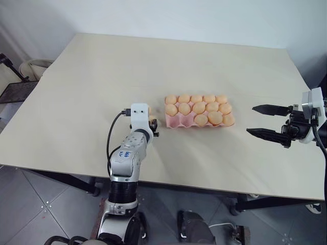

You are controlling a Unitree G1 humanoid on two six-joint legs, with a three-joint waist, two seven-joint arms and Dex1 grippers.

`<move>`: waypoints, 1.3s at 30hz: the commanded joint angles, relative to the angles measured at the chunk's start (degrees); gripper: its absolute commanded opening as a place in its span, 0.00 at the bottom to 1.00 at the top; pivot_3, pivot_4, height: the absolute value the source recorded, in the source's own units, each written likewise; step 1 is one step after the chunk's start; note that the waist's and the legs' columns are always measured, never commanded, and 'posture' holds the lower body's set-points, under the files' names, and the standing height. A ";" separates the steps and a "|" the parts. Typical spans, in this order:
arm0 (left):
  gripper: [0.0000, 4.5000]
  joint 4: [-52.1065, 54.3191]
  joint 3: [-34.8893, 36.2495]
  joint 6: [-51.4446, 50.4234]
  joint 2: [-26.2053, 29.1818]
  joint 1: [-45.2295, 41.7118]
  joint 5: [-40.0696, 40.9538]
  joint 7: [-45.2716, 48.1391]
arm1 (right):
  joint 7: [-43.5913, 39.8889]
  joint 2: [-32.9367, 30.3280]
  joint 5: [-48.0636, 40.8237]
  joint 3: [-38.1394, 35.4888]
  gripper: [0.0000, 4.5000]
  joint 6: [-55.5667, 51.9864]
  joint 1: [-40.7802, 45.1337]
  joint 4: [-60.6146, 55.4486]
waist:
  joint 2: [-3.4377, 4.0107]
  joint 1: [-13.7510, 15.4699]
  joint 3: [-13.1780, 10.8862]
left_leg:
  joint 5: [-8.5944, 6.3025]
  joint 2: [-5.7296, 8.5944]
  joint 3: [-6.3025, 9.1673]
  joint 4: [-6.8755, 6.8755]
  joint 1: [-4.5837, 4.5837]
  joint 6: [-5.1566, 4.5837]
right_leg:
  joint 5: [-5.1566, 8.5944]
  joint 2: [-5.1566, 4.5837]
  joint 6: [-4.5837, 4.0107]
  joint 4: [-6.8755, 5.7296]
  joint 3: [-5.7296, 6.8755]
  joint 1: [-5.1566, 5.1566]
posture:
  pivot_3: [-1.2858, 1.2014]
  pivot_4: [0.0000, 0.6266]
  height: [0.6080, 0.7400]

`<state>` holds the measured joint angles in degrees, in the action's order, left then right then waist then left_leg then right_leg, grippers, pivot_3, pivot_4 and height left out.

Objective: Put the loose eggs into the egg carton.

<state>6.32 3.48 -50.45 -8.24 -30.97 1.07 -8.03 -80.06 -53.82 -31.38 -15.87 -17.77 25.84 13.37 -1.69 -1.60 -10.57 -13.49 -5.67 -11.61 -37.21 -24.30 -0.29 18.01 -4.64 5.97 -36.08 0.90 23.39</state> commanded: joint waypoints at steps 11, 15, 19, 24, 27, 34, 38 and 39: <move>0.33 8.10 -11.63 2.03 3.53 -2.67 3.66 12.81 | 1.49 -1.31 -0.54 -1.93 1.00 -0.35 -1.25 -3.49 | 0.00 0.12 0.00 | -0.02 0.00 -0.03 0.02 0.00 0.06 | 0.00 0.01 0.00 0.01 0.00 0.00 | 0.52 0.24 1.00; 0.33 4.32 -13.14 3.84 2.29 -4.92 4.58 14.90 | 2.15 -1.39 -1.04 -2.80 1.00 -0.64 -2.42 -4.77 | 0.02 0.05 0.01 | -0.02 0.01 -0.04 0.00 0.00 0.06 | 0.00 0.00 0.00 0.01 -0.02 0.00 | 0.52 0.24 1.00; 0.33 -4.18 -13.25 7.65 1.38 -8.36 4.08 16.20 | 2.69 -1.59 -1.38 -3.69 1.00 -0.93 -3.57 -6.03 | 0.02 0.04 0.01 | 0.00 0.01 -0.02 -0.04 0.00 0.02 | 0.00 0.00 0.01 0.00 -0.02 0.00 | 0.52 0.24 1.00; 0.33 -13.29 -12.98 12.91 1.61 -12.22 3.59 17.47 | 3.50 -1.88 -1.80 -5.49 1.00 -1.58 -5.57 -7.88 | 0.03 0.00 0.01 | 0.09 0.01 -0.02 0.00 0.00 -0.14 | 0.00 0.01 0.01 0.01 -0.02 0.02 | 0.52 0.24 1.00; 0.33 -16.12 -13.46 14.16 2.01 -13.32 3.29 18.34 | 4.09 -2.06 -2.09 -6.47 1.00 -1.94 -6.71 -8.93 | 0.03 0.03 0.01 | 0.09 0.00 -0.01 0.03 -0.01 -0.15 | 0.00 0.02 0.01 0.02 0.00 0.04 | 0.52 0.24 1.00; 0.68 -16.94 -14.65 13.76 1.58 -13.33 3.35 19.88 | 5.03 -2.19 -2.50 -7.71 1.00 -2.65 -8.50 -10.36 | 0.03 0.04 0.01 | 0.08 0.01 -0.02 0.03 -0.01 -0.15 | 0.00 0.02 0.01 0.05 -0.01 0.02 | 0.52 0.24 1.00; 0.98 -15.81 -14.96 12.55 1.87 -12.90 3.25 20.09 | 5.33 -2.27 -2.47 -7.47 1.00 -2.66 -8.24 -10.14 | 0.03 -0.01 0.01 | 0.08 0.01 -0.02 0.02 -0.01 -0.15 | 0.00 0.02 0.01 0.05 -0.01 0.02 | 0.52 0.24 1.00; 1.00 -15.09 -14.79 11.90 2.00 -12.70 3.23 19.84 | 5.38 -2.28 -2.41 -7.36 1.00 -2.64 -8.12 -10.04 | 0.03 0.00 0.01 | 0.08 0.01 -0.02 0.02 -0.01 -0.15 | 0.00 0.02 0.01 0.05 -0.01 0.02 | 0.52 0.24 1.00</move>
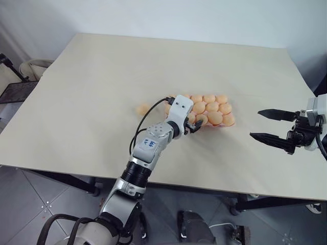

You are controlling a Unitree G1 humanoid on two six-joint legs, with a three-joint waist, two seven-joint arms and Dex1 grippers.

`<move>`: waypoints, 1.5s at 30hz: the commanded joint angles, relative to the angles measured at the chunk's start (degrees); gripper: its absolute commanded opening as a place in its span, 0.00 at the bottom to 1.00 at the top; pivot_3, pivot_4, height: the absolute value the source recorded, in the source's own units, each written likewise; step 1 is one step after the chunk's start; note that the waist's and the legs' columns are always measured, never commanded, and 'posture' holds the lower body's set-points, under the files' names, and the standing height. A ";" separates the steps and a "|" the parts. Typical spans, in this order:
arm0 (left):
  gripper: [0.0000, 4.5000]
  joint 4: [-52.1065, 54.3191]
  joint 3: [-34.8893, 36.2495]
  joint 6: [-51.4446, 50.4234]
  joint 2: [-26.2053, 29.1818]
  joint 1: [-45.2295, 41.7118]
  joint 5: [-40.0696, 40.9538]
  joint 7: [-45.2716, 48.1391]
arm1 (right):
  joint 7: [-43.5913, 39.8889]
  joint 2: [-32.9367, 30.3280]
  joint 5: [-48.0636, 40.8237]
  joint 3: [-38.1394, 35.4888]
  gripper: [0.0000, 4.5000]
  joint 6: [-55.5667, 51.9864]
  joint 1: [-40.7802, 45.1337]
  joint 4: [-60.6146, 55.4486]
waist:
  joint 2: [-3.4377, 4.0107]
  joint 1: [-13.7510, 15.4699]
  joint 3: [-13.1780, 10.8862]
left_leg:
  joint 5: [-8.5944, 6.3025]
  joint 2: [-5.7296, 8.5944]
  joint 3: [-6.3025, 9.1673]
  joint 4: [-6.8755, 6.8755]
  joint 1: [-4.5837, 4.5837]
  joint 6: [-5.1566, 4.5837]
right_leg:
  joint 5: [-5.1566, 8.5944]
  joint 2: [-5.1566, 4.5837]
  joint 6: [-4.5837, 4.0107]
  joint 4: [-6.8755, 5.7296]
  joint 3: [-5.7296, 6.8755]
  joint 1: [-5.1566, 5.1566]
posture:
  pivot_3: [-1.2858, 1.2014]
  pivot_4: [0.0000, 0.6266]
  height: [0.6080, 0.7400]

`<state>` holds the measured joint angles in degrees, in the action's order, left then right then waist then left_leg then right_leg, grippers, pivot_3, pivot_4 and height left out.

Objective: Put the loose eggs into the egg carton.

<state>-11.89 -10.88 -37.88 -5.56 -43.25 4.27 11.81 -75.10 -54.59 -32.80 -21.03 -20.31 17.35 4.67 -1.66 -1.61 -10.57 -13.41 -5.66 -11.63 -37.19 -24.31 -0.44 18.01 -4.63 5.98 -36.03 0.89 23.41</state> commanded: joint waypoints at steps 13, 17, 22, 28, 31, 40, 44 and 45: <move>1.00 32.13 6.33 -7.20 4.30 13.08 -0.42 -6.16 | -1.58 -1.56 -0.81 -0.63 1.00 1.03 2.68 1.59 | 0.04 -0.09 0.02 | 0.03 -0.04 0.00 0.02 0.02 0.01 | 0.00 0.04 0.00 -0.03 -0.02 -0.01 | 0.52 0.24 1.00; 1.00 40.17 8.71 -10.48 7.45 20.34 0.78 -5.62 | -3.46 -1.16 -0.37 0.86 1.00 2.03 5.45 4.25 | 0.04 -0.08 0.02 | 0.03 -0.04 -0.01 -0.01 0.03 0.00 | 0.00 0.04 0.00 -0.07 -0.03 -0.02 | 0.52 0.24 1.00; 1.00 46.86 13.45 -10.46 14.44 29.75 0.90 -3.24 | -5.80 -1.14 1.04 3.66 1.00 3.41 9.15 8.68 | 0.05 -0.15 0.02 | -0.07 -0.03 -0.02 -0.02 0.04 0.10 | 0.00 0.00 -0.01 -0.08 -0.03 -0.04 | 0.52 0.24 1.00; 1.00 49.93 20.28 -11.35 15.17 35.24 3.93 -3.22 | -7.39 -0.56 2.38 6.32 1.00 4.64 12.96 12.44 | 0.08 -0.12 0.04 | -0.13 -0.03 -0.02 0.00 0.04 0.16 | 0.04 -0.14 -0.09 -0.07 -0.01 -0.03 | 0.52 0.24 1.00; 1.00 49.93 21.41 -10.27 15.72 36.48 4.44 -2.99 | -7.92 -0.33 2.94 7.25 1.00 5.33 14.17 13.91 | 0.09 -0.11 0.04 | -0.17 -0.01 -0.02 0.00 0.05 0.10 | 0.05 -0.17 -0.11 -0.06 0.00 -0.05 | 0.52 0.24 1.00; 1.00 45.47 24.63 -6.28 15.72 34.11 5.60 -4.11 | -8.53 0.00 3.55 8.45 1.00 6.23 16.10 15.74 | 0.09 -0.20 0.04 | -0.17 -0.02 -0.02 0.03 0.05 0.13 | 0.05 -0.13 -0.09 -0.05 0.00 -0.04 | 0.52 0.24 1.00; 1.00 36.57 23.11 -0.95 15.15 28.50 4.21 -5.32 | -8.45 0.45 3.73 8.78 1.00 6.06 16.49 15.67 | 0.09 -0.04 0.05 | -0.17 -0.01 -0.02 -0.01 0.06 0.10 | 0.03 -0.15 -0.12 -0.06 0.02 -0.06 | 0.52 0.24 1.00; 1.00 33.39 22.29 0.93 14.87 26.52 3.91 -5.29 | -8.45 0.57 3.75 8.84 1.00 5.97 16.53 15.54 | 0.09 -0.05 0.04 | -0.16 0.00 -0.02 -0.02 0.06 0.08 | 0.03 -0.16 -0.13 -0.05 0.02 -0.07 | 0.52 0.24 1.00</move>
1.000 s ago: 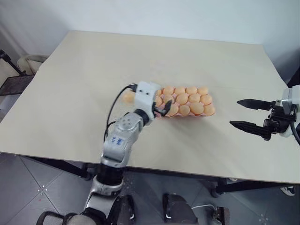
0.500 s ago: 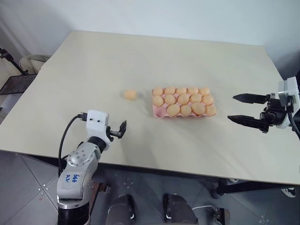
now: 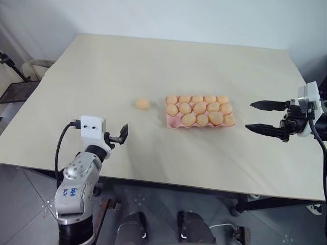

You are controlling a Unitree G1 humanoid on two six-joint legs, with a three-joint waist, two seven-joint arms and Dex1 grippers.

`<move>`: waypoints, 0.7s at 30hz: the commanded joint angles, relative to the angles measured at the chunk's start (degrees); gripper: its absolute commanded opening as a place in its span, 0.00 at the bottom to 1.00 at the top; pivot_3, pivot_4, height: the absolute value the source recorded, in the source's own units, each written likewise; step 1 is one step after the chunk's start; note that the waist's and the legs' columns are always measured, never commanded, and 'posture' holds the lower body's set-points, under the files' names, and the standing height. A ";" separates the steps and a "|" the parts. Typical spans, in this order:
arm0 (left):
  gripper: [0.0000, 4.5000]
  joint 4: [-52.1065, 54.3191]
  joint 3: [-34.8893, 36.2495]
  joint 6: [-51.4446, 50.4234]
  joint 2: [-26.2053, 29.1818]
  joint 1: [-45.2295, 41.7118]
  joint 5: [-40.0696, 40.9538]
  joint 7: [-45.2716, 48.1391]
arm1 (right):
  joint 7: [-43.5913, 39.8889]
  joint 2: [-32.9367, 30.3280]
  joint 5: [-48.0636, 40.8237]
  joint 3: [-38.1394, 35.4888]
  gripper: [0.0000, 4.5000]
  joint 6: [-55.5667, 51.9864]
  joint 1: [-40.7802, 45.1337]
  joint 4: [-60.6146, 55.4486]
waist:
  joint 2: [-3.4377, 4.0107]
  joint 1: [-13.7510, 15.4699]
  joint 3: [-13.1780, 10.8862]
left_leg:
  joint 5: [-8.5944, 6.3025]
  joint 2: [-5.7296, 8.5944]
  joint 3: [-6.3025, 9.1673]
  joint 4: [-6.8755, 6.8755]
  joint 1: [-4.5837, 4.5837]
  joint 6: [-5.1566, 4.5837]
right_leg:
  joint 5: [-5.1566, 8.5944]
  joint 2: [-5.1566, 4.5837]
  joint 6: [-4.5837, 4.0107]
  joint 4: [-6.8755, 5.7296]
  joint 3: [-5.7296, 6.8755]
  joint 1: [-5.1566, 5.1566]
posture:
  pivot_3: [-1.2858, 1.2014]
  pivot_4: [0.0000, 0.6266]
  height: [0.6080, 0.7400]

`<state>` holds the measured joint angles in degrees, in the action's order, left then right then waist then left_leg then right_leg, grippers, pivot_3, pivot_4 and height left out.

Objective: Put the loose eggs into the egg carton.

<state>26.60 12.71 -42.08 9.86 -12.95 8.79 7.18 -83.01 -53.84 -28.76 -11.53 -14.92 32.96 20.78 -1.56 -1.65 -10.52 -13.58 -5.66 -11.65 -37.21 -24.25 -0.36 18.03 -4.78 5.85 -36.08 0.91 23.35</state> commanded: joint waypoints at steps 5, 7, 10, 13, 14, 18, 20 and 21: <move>1.00 -19.41 -4.13 14.58 -1.35 -11.15 -2.35 -0.62 | -0.16 0.09 -0.44 -0.97 1.00 -0.05 0.29 -1.75 | 0.00 0.01 0.00 | 0.04 0.08 -0.08 0.03 -0.02 0.02 | -0.06 -0.07 0.10 0.06 -0.02 0.01 | 0.52 0.24 1.00; 1.00 -25.63 -5.02 17.87 -1.51 -13.92 -2.77 -0.25 | -0.17 0.03 -0.47 -1.05 1.00 -0.24 -0.14 -2.26 | 0.00 0.04 0.00 | 0.04 0.07 -0.09 0.04 -0.03 0.01 | -0.07 -0.05 0.12 0.07 -0.01 0.04 | 0.52 0.24 1.00; 1.00 -32.97 -6.28 22.41 -1.72 -17.30 -3.31 0.57 | 0.12 -0.11 -0.65 -1.34 1.00 -0.66 -0.35 -2.89 | 0.00 -0.01 0.00 | 0.11 0.01 -0.11 0.05 -0.03 -0.09 | -0.07 0.02 0.12 0.07 -0.01 0.07 | 0.52 0.24 1.00; 1.00 -39.46 -6.94 26.99 -1.64 -20.31 -4.09 0.76 | 0.24 -0.50 -0.84 -1.81 1.00 -1.11 -0.97 -3.66 | 0.00 -0.02 0.00 | 0.11 -0.04 -0.14 0.07 -0.04 -0.06 | -0.07 0.08 0.12 0.07 -0.02 0.12 | 0.52 0.24 1.00; 1.00 -41.75 -7.46 28.19 -1.66 -21.34 -4.25 1.31 | 0.29 -0.63 -0.88 -1.99 1.00 -1.25 -1.20 -3.90 | 0.00 0.00 0.00 | 0.11 -0.05 -0.15 0.07 -0.04 -0.06 | -0.07 0.09 0.12 0.07 -0.01 0.12 | 0.52 0.24 1.00; 1.00 -49.65 -8.41 32.75 -1.76 -24.86 -4.73 2.36 | 0.53 -0.87 -0.84 -2.39 1.00 -1.75 -1.90 -4.73 | 0.00 0.04 0.00 | 0.10 -0.04 -0.15 0.06 -0.04 -0.04 | -0.07 0.09 0.12 0.07 -0.01 0.14 | 0.52 0.24 1.00; 1.00 -53.15 -8.58 34.34 -1.85 -26.51 -4.79 2.95 | 0.76 -0.90 -0.98 -2.58 1.00 -2.00 -2.16 -5.17 | 0.00 0.03 0.00 | 0.09 -0.02 -0.16 0.06 -0.05 -0.04 | -0.07 0.06 0.12 0.08 -0.02 0.14 | 0.52 0.24 1.00; 1.00 -54.73 -8.65 35.07 -1.82 -27.24 -4.86 3.21 | 0.88 -0.87 -0.99 -2.57 1.00 -2.06 -2.13 -5.23 | 0.00 0.02 0.00 | 0.09 -0.02 -0.16 0.06 -0.06 -0.05 | -0.07 0.06 0.12 0.08 -0.02 0.14 | 0.52 0.24 1.00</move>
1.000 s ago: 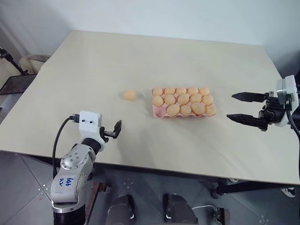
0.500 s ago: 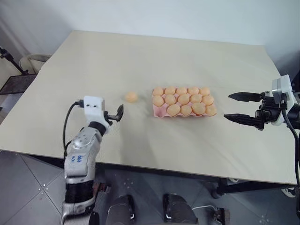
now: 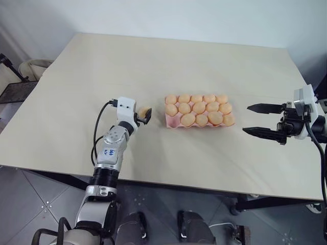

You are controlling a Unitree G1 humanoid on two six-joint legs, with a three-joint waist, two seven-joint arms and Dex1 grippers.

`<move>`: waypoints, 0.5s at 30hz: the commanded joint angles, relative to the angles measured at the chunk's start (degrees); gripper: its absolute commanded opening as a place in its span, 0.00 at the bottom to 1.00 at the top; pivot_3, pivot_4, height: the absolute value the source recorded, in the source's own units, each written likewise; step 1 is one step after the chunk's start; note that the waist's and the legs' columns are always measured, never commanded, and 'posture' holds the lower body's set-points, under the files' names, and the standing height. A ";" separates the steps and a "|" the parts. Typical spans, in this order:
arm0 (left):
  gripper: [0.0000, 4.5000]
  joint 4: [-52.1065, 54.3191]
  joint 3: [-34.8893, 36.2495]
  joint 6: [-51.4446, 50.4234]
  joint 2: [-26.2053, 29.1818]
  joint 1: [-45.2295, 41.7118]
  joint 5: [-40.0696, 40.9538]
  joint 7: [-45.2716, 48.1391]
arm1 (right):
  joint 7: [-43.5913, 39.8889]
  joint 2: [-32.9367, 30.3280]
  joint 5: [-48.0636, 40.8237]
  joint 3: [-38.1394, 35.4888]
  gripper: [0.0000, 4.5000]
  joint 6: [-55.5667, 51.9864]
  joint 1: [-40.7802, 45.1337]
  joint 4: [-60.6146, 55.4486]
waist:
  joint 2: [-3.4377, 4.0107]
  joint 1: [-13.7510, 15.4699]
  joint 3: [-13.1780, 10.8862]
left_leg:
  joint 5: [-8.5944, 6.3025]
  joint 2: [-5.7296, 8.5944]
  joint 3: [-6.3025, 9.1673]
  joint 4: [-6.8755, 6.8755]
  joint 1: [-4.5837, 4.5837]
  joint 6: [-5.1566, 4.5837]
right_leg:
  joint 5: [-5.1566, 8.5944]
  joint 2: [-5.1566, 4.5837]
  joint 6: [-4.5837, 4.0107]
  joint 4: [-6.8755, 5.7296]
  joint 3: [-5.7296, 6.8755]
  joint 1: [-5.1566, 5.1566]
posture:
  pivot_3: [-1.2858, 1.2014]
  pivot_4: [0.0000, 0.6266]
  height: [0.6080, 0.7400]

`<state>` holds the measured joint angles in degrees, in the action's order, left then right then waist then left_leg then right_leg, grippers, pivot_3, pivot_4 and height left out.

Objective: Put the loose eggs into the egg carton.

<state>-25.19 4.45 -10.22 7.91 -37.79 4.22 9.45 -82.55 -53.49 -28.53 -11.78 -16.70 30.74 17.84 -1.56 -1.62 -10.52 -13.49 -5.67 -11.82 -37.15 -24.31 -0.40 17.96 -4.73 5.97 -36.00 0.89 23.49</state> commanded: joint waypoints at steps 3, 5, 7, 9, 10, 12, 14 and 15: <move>1.00 -7.49 -1.35 4.59 0.19 -4.23 -0.76 2.52 | 0.58 -1.37 -1.31 -2.55 1.00 -0.44 -0.26 -2.69 | 0.00 -0.01 0.00 | 0.01 -0.02 -0.01 0.01 0.00 0.00 | 0.00 0.02 0.00 -0.01 0.01 0.02 | 0.52 0.24 1.00; 1.00 -9.48 -1.87 5.10 0.12 -5.10 -0.95 3.11 | 0.79 -1.45 -1.47 -2.83 1.00 -0.58 -0.48 -3.01 | 0.00 0.00 0.00 | 0.01 -0.03 -0.01 0.01 0.00 0.00 | 0.00 0.04 0.00 -0.01 0.02 0.02 | 0.52 0.24 1.00; 1.00 -11.36 -1.81 6.19 0.10 -6.06 -1.02 3.06 | 1.04 -1.43 -1.59 -3.00 1.00 -0.75 -0.64 -3.32 | 0.00 0.00 0.00 | 0.01 -0.02 -0.01 0.02 -0.01 0.00 | 0.00 0.04 0.00 0.00 0.02 0.04 | 0.52 0.24 1.00; 1.00 -13.40 -1.59 7.23 0.12 -7.17 -0.97 2.95 | 1.23 -1.43 -1.72 -3.10 1.00 -1.00 -0.85 -3.69 | 0.00 0.00 0.00 | 0.01 -0.03 -0.02 0.01 -0.01 0.00 | 0.00 0.03 0.00 -0.01 0.02 0.04 | 0.52 0.24 1.00; 1.00 -14.35 -1.48 7.67 0.07 -7.72 -0.89 2.92 | 1.40 -1.43 -1.69 -3.12 1.00 -1.07 -0.93 -3.81 | 0.00 0.00 0.00 | 0.01 -0.03 -0.01 0.01 -0.01 0.00 | 0.00 0.04 0.00 -0.01 0.02 0.04 | 0.52 0.24 1.00; 0.91 -15.90 -1.33 8.25 -0.16 -8.52 -0.79 2.58 | 1.58 -1.45 -1.73 -3.24 1.00 -1.19 -1.01 -3.93 | 0.00 0.00 0.00 | 0.00 -0.02 -0.02 0.00 -0.01 0.01 | 0.00 0.03 0.00 -0.01 0.02 0.04 | 0.52 0.24 1.00; 0.81 -16.81 -1.36 8.84 -0.28 -8.88 -0.76 2.59 | 1.74 -1.45 -1.74 -3.28 1.00 -1.25 -1.06 -4.07 | 0.00 -0.01 0.00 | 0.00 -0.01 -0.02 0.00 -0.01 0.01 | 0.00 0.03 0.00 0.00 0.02 0.04 | 0.52 0.24 1.00; 0.73 -17.14 -1.54 8.33 -0.43 -8.93 -0.67 3.03 | 1.84 -1.48 -1.78 -3.38 1.00 -1.28 -1.19 -4.20 | 0.00 -0.01 0.00 | 0.00 -0.02 -0.02 0.01 -0.01 0.00 | 0.00 0.03 0.00 0.00 0.02 0.04 | 0.52 0.24 1.00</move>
<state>-42.10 2.99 -2.72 7.70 -45.16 3.70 12.14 -80.96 -53.51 -29.16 -12.64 -17.87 29.71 15.73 -1.57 -1.63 -10.52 -13.49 -5.69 -11.84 -37.14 -24.32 -0.40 17.96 -4.69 5.98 -36.00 0.90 23.53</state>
